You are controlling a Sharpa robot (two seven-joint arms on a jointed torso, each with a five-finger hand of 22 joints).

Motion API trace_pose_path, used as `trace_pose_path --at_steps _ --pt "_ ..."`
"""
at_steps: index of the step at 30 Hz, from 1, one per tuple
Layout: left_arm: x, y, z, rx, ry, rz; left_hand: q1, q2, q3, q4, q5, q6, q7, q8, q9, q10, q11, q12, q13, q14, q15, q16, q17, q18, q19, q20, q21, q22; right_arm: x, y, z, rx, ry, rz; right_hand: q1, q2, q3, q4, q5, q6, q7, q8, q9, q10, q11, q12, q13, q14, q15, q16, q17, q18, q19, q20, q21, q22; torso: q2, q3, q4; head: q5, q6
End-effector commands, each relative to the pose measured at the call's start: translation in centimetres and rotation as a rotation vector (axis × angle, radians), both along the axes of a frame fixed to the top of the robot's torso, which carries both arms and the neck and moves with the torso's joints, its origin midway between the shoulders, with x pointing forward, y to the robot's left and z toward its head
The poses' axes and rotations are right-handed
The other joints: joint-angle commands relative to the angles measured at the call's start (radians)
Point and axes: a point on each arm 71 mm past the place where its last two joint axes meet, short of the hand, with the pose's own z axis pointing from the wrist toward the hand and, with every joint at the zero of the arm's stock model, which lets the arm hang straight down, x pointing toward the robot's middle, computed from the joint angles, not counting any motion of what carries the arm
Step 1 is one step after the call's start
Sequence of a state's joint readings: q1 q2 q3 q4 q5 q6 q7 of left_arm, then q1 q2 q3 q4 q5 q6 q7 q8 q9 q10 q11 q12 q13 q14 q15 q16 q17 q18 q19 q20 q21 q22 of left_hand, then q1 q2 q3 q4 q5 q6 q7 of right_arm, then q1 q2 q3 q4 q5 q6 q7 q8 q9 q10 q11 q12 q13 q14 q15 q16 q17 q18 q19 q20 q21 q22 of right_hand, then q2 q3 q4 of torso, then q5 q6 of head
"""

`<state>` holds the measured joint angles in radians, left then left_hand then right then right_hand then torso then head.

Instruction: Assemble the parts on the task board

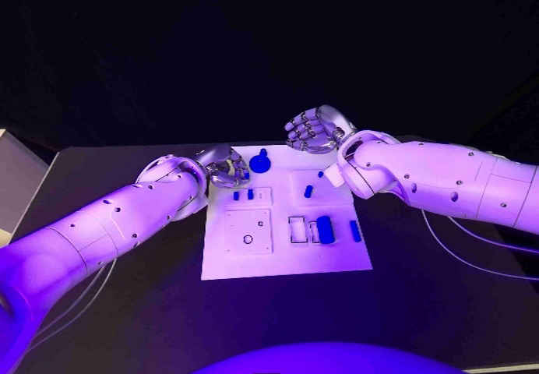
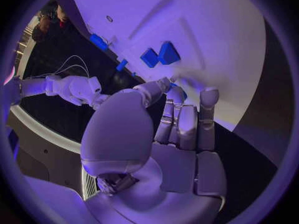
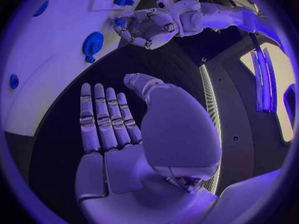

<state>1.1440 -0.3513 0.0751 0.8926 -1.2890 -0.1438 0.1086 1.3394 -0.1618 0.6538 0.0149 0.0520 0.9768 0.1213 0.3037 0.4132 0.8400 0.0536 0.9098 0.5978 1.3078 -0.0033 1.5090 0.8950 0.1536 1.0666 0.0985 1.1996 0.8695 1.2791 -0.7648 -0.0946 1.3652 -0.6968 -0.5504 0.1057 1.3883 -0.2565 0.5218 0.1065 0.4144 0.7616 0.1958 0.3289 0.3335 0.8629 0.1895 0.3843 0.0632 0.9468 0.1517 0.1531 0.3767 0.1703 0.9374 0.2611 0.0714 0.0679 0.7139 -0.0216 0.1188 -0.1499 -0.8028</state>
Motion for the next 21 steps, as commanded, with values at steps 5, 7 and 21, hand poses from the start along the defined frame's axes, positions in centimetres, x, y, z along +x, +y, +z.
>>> trace_pose_path --at_steps 5,7,21 --pt "-0.06 -0.13 -0.35 0.012 0.031 -0.015 0.0 0.003 0.0 -0.004 0.002 0.004 0.005 0.003 0.001 -0.006 0.0 0.006 0.001 -0.004 -0.001 0.001 0.001 -0.002 -0.005 0.002 0.001 -0.002 -0.02 0.11 0.05 0.0 -0.006 0.014 -0.01 0.002 0.001 0.004 0.006 0.006 0.048 -0.005 -0.002 0.004 0.001 -0.004 0.0 0.004 0.002 -0.004 -0.001 0.014 -0.003 0.003 -0.003 -0.001 0.0 -0.0001 0.0002 -0.002 -0.003" --pt "-0.05 -0.09 -0.37 0.014 0.031 -0.014 0.0 0.003 0.0 -0.004 0.002 0.004 0.005 0.003 0.001 -0.006 0.0 0.006 0.001 -0.004 -0.001 0.001 0.001 -0.002 -0.005 0.002 0.001 -0.002 -0.02 0.11 0.05 0.0 -0.005 0.014 -0.01 0.002 0.001 0.004 0.006 0.006 0.048 -0.005 -0.002 0.004 0.001 -0.004 0.0 0.004 0.002 -0.004 -0.001 0.014 -0.003 0.003 -0.003 -0.001 -0.001 0.0003 0.0003 -0.003 -0.003" --pt "0.01 0.17 -0.51 0.025 0.034 -0.007 0.002 0.004 0.001 -0.005 0.002 0.004 0.004 0.003 0.001 -0.008 0.0 0.006 0.002 -0.005 -0.001 0.001 0.001 -0.003 -0.004 0.002 0.003 0.001 -0.04 -0.11 0.07 0.0 -0.007 0.011 -0.01 0.002 0.001 0.004 0.006 0.006 0.048 -0.005 -0.002 0.004 0.001 -0.004 0.0 0.004 0.002 -0.004 -0.001 0.014 -0.003 0.003 -0.003 -0.001 0.0 -0.0001 -0.0001 -0.003 -0.004"
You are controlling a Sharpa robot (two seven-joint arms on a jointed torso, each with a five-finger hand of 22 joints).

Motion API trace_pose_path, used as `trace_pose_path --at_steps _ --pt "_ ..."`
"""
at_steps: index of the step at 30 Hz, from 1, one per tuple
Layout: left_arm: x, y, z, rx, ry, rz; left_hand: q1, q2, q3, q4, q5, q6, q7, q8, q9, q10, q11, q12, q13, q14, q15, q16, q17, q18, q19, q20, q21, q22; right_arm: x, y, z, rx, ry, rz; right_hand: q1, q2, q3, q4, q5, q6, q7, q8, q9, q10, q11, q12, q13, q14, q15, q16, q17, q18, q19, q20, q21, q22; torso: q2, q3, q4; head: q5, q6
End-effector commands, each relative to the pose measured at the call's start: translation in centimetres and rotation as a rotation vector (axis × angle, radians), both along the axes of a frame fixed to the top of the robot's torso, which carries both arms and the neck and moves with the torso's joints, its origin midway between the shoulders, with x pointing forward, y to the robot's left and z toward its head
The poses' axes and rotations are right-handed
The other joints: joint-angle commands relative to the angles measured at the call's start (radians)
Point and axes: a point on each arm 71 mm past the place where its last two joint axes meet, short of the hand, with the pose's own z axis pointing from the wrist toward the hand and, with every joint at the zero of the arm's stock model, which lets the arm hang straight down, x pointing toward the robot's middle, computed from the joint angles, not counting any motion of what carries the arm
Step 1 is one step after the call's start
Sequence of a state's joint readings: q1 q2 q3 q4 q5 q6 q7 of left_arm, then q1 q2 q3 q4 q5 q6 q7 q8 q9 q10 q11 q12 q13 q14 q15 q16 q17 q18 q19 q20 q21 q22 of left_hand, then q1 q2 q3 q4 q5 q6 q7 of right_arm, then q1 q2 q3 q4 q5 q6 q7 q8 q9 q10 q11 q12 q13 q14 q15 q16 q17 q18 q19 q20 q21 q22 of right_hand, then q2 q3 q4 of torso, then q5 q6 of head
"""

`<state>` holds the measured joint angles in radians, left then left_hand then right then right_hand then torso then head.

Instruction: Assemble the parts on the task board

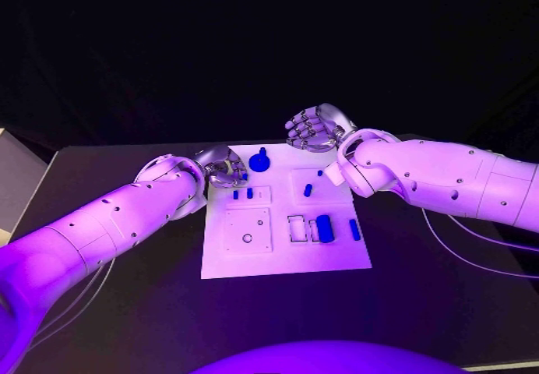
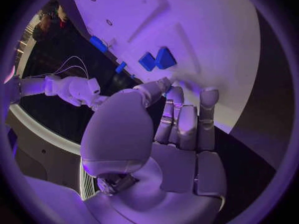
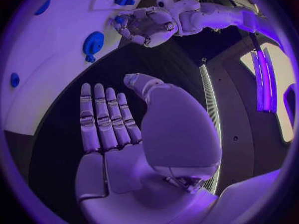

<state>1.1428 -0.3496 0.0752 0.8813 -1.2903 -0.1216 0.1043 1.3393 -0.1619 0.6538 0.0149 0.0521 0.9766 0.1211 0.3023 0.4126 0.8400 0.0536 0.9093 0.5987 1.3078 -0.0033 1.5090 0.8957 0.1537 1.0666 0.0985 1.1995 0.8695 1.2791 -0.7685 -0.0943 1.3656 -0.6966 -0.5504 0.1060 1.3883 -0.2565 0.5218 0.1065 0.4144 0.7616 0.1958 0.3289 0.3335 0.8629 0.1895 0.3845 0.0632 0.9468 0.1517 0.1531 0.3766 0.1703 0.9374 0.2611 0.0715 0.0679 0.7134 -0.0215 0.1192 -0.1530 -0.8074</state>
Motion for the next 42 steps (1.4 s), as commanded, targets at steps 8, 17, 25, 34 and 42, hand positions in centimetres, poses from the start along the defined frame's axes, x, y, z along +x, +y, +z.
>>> trace_pose_path --at_steps 8,17,25,34,42 --pt "-0.01 -0.05 -0.24 0.015 0.009 -0.003 0.003 0.005 0.001 -0.006 0.002 0.004 0.004 0.005 0.002 -0.008 0.0 0.006 0.001 -0.005 -0.001 0.001 -0.001 -0.003 -0.005 0.002 0.002 0.0 -0.07 -0.03 0.07 0.0 -0.007 0.012 -0.011 0.002 0.0 0.003 0.006 0.006 0.048 -0.005 -0.002 0.004 0.001 -0.005 0.0 0.004 0.002 -0.005 -0.001 0.014 -0.003 0.004 -0.003 -0.001 0.0 0.0001 0.0005 0.0 0.001" --pt "-0.01 -0.2 -0.34 0.024 0.018 -0.003 0.004 0.005 0.002 -0.007 0.002 0.003 0.004 0.004 0.002 -0.009 0.0 0.006 0.002 -0.005 -0.001 0.002 0.001 -0.003 -0.004 0.002 0.003 0.001 -0.07 -0.09 0.07 -0.001 -0.008 0.011 -0.011 0.002 0.0 0.003 0.006 0.006 0.048 -0.005 -0.002 0.004 0.001 -0.005 0.0 0.004 0.002 -0.005 -0.001 0.014 -0.003 0.004 -0.003 -0.001 0.0 0.0003 -0.0003 0.001 0.0" --pt "-0.04 -0.21 -0.3 0.022 0.014 -0.007 0.008 0.004 0.004 -0.011 0.002 0.003 0.005 0.004 0.002 -0.009 0.0 0.006 0.002 -0.007 -0.001 0.002 -0.004 -0.003 -0.005 0.002 0.003 0.002 -0.07 -0.14 0.06 -0.001 -0.008 0.01 -0.011 0.002 0.0 0.003 0.006 0.006 0.048 -0.005 -0.002 0.004 0.001 -0.005 0.0 0.004 0.002 -0.005 -0.001 0.014 -0.003 0.004 -0.003 -0.001 0.0 -0.0007 0.0003 0.0 -0.001" --pt "-0.11 -0.35 -0.29 0.021 0.016 -0.013 0.009 0.003 0.004 -0.013 0.002 0.004 0.005 0.005 0.002 -0.01 0.0 0.006 0.003 -0.008 -0.001 0.001 -0.007 -0.002 -0.006 0.002 0.003 0.0 -0.06 -0.16 0.05 -0.001 -0.008 0.01 -0.011 0.002 0.0 0.003 0.006 0.006 0.048 -0.005 -0.002 0.004 0.001 -0.005 0.0 0.004 0.002 -0.005 -0.001 0.014 -0.003 0.004 -0.003 -0.001 0.0 -0.0011 -0.0003 0.001 -0.001" --pt "-0.02 -0.1 -0.35 0.025 0.017 -0.005 0.012 0.004 0.006 -0.015 0.002 0.006 0.005 0.007 0.003 -0.01 0.0 0.006 0.003 -0.008 -0.001 0.002 -0.006 -0.003 -0.005 0.002 0.004 0.002 -0.06 -0.17 0.05 -0.001 -0.008 0.01 -0.011 0.002 0.0 0.003 0.006 0.006 0.048 -0.005 -0.002 0.004 0.001 -0.005 0.0 0.004 0.002 -0.005 -0.001 0.014 -0.003 0.004 -0.003 -0.001 0.0 -0.0004 0.0003 0.002 0.001"
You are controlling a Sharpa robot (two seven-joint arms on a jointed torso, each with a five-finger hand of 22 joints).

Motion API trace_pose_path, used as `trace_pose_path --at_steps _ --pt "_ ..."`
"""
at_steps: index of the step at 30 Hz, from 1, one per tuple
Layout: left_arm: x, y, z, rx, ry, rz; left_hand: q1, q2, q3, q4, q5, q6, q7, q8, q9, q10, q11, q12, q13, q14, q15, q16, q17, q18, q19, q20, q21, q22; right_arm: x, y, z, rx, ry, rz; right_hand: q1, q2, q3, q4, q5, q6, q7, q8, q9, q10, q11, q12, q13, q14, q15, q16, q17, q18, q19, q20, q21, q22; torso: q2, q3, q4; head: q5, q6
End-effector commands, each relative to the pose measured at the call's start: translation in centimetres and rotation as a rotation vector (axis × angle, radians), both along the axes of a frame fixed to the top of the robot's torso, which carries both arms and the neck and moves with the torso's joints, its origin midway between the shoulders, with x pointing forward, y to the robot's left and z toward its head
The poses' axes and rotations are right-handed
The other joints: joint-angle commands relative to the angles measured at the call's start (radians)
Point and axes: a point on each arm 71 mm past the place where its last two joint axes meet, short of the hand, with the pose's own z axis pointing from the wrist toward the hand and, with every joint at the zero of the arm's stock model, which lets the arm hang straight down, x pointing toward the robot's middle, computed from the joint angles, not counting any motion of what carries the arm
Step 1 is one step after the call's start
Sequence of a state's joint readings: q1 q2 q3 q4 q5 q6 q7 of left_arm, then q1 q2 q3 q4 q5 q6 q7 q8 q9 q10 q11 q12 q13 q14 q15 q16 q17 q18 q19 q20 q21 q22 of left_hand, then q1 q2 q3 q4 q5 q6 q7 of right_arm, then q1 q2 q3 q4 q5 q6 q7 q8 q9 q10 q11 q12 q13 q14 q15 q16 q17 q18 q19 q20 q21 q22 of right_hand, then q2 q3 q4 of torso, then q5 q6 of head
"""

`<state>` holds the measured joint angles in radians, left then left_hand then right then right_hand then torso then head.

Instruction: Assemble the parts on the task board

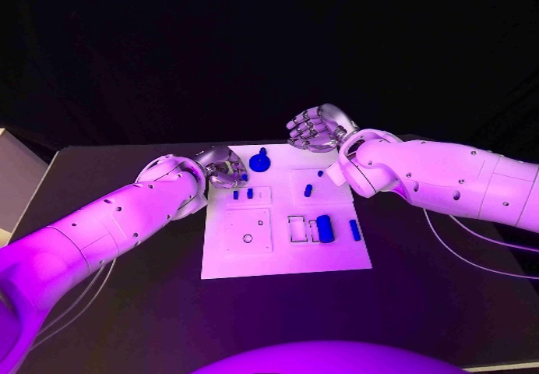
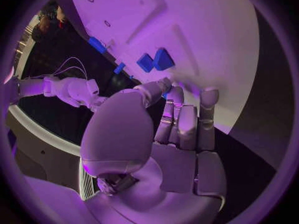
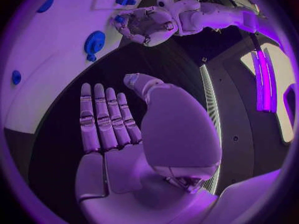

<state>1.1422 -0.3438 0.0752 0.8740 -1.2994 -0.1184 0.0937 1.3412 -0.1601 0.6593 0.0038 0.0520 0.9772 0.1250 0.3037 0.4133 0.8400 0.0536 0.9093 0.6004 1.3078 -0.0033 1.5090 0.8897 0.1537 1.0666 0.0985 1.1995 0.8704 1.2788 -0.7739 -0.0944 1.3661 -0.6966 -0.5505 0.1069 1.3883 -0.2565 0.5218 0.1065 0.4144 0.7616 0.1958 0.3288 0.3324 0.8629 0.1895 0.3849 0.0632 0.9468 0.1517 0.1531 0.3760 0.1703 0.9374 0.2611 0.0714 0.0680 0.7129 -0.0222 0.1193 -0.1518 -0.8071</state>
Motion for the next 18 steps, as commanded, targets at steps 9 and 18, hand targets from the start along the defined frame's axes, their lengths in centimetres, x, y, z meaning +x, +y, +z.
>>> trace_pose_path --at_steps 9,18 --pt "-0.07 -0.01 -0.28 0.018 0.022 -0.007 0.011 -0.003 0.0 -0.008 0.002 0.001 0.002 0.003 0.002 -0.011 0.001 0.005 0.002 -0.008 -0.001 0.002 0.001 -0.002 -0.008 0.002 0.003 -0.002 -0.03 0.1 0.05 0.0 -0.007 0.013 -0.011 0.002 0.0 0.003 0.006 0.005 0.048 -0.005 -0.001 0.004 0.001 -0.005 0.0 0.004 0.002 -0.005 -0.001 0.014 -0.003 0.004 -0.003 -0.001 0.0 0.0011 -0.0009 0.001 0.002" --pt "-0.07 0.01 -0.26 0.017 0.02 -0.005 0.011 -0.021 0.0 -0.02 0.002 -0.044 0.014 -0.028 -0.012 -0.012 0.009 0.004 0.007 0.004 0.006 0.011 0.041 -0.003 -0.007 0.007 0.009 0.007 -0.03 0.07 0.05 0.0 -0.008 0.013 -0.012 0.002 -0.001 0.003 0.006 0.005 0.048 -0.005 -0.001 0.005 0.001 -0.006 0.001 0.004 0.002 -0.006 -0.002 0.014 -0.004 0.004 -0.003 -0.001 0.001 0.001 -0.0003 0.0 0.002"
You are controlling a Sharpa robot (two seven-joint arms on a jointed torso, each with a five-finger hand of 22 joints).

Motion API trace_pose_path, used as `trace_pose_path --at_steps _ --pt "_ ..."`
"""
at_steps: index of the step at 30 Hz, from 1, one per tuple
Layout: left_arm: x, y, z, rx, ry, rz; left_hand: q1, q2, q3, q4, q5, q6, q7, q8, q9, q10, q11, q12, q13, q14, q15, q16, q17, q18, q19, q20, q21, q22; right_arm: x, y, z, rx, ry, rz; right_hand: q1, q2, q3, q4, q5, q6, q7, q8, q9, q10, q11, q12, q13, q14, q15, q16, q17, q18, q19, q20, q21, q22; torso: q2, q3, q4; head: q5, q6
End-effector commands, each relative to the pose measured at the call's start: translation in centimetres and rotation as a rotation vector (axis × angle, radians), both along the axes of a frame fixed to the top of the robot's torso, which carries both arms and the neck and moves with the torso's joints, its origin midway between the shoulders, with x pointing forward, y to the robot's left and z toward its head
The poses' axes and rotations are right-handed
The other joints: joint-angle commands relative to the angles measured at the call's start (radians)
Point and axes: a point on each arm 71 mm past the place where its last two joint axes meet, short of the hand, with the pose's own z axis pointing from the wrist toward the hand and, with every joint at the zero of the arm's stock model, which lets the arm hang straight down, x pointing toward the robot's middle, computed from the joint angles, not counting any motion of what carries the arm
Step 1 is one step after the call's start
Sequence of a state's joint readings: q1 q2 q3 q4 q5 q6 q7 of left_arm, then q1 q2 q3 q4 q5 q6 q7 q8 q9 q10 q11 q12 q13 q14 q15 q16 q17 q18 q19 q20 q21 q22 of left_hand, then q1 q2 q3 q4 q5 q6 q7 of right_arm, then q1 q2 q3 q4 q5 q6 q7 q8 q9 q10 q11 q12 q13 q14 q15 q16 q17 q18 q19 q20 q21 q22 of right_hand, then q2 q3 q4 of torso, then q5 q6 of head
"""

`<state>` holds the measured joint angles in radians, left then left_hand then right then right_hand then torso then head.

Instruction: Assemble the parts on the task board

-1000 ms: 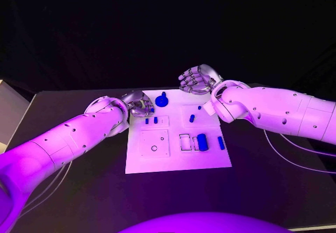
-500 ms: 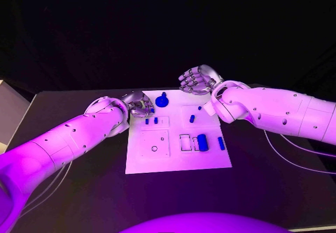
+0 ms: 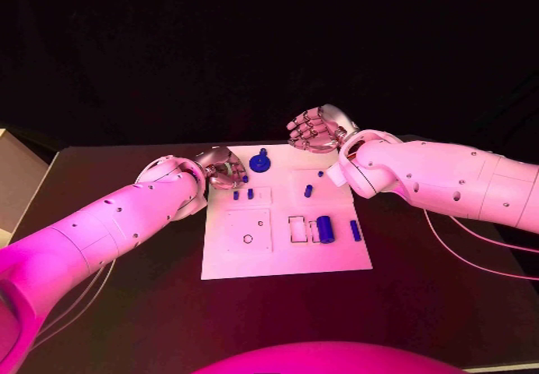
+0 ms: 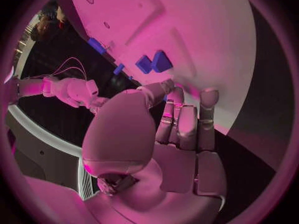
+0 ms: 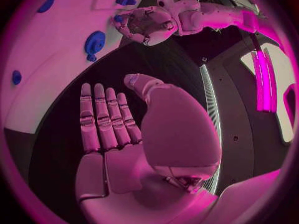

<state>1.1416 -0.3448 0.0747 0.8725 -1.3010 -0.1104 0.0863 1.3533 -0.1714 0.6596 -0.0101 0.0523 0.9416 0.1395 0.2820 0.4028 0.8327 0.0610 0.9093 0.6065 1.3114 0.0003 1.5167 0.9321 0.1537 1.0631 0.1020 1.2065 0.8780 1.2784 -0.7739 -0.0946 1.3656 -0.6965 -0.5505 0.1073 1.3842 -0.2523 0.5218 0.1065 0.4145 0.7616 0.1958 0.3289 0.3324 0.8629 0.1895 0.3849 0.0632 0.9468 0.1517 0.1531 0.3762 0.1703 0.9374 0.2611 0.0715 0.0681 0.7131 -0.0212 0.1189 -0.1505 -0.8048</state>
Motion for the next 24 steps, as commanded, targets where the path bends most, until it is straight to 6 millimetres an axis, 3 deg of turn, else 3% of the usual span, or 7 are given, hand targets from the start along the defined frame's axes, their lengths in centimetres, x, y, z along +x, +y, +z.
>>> trace_pose_path --at_steps 1,24 --pt "-0.08 -0.12 -0.11 0.008 0.01 -0.009 -0.001 -0.011 0.0 -0.006 0.002 -0.011 0.0 -0.008 -0.003 -0.005 0.003 0.004 0.002 -0.001 0.003 0.003 -0.003 -0.003 -0.004 0.003 0.001 -0.002 -0.02 0.08 0.07 0.001 -0.008 0.013 -0.008 -0.002 -0.001 0.003 0.006 0.005 0.048 -0.005 -0.001 0.005 0.001 -0.006 0.001 0.004 0.002 -0.006 -0.002 0.014 -0.004 0.004 -0.003 -0.001 0.001 -0.0001 0.0001 -0.001 0.0" --pt "-0.06 0.17 -0.03 0.005 -0.001 0.002 -0.001 -0.02 0.0 -0.011 0.002 -0.042 0.007 -0.035 -0.015 -0.006 0.007 0.004 0.007 -0.004 0.007 0.006 -0.001 -0.002 -0.01 0.007 0.0 -0.004 -0.02 0.04 0.06 0.001 -0.009 0.011 -0.008 -0.002 -0.001 0.003 0.005 0.005 0.048 -0.005 -0.002 0.004 0.002 -0.006 0.0 0.004 0.002 -0.006 -0.002 0.014 -0.004 0.004 -0.003 -0.001 0.0 -0.0008 0.0002 -0.001 0.001"
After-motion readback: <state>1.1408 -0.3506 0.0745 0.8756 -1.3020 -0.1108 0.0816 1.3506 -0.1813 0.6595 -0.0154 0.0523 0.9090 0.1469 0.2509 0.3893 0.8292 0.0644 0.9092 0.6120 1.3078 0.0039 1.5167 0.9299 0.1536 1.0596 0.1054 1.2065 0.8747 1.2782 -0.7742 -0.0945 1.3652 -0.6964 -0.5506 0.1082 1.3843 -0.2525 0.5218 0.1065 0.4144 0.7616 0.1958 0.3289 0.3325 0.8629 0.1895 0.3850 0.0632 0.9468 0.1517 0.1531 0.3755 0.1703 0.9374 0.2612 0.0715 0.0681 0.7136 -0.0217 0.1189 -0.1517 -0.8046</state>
